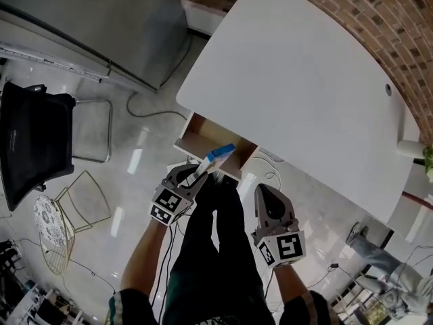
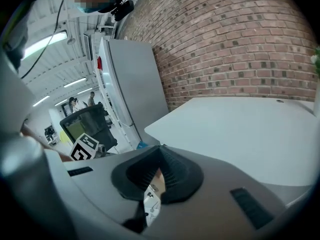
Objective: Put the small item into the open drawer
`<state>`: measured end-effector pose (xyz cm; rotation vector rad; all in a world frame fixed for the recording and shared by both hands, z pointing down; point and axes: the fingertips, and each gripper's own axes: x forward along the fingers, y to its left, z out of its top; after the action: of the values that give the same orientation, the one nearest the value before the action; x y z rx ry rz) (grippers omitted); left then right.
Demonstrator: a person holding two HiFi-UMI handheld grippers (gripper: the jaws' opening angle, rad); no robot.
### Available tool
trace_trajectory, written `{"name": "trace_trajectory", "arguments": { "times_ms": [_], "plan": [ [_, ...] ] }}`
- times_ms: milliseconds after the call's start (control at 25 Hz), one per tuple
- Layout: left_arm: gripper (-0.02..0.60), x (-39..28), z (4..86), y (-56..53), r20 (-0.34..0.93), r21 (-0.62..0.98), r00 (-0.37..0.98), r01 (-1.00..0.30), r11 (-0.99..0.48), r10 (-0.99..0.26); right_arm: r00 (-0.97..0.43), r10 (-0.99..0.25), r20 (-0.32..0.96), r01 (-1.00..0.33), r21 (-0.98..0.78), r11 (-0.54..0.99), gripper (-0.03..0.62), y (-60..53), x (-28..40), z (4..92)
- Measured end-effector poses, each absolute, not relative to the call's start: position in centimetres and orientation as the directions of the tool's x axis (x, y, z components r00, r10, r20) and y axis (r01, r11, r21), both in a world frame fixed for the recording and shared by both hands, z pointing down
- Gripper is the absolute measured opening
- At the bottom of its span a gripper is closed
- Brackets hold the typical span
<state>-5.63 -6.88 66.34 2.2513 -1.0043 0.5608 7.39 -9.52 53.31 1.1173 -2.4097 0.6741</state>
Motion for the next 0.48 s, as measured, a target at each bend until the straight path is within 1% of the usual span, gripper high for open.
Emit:
{"name": "trace_trajectory", "arguments": {
  "times_ms": [240,360,480],
  "plan": [
    [0.104,-4.7,69.0,-7.9,0.592,0.346,0.629,-0.763,-0.547,-0.503,-0.603,-0.581,0.547,-0.786,-0.280,0.551,0.023,-8.0,7.1,56.4],
    [0.104,-3.9,70.1,-8.1,0.608,0.348,0.635,-0.752,-0.560,-0.476,-0.596,-0.571,0.565,-0.791,-0.288,0.540,0.023,-7.6,7.3,58.8],
    [0.104,-2.8,71.1,-8.8,0.608,0.325,0.656,-0.719,-0.614,-0.446,-0.583,-0.564,0.585,-0.801,-0.295,0.522,0.023,-7.3,7.7,60.6]
  ]
}}
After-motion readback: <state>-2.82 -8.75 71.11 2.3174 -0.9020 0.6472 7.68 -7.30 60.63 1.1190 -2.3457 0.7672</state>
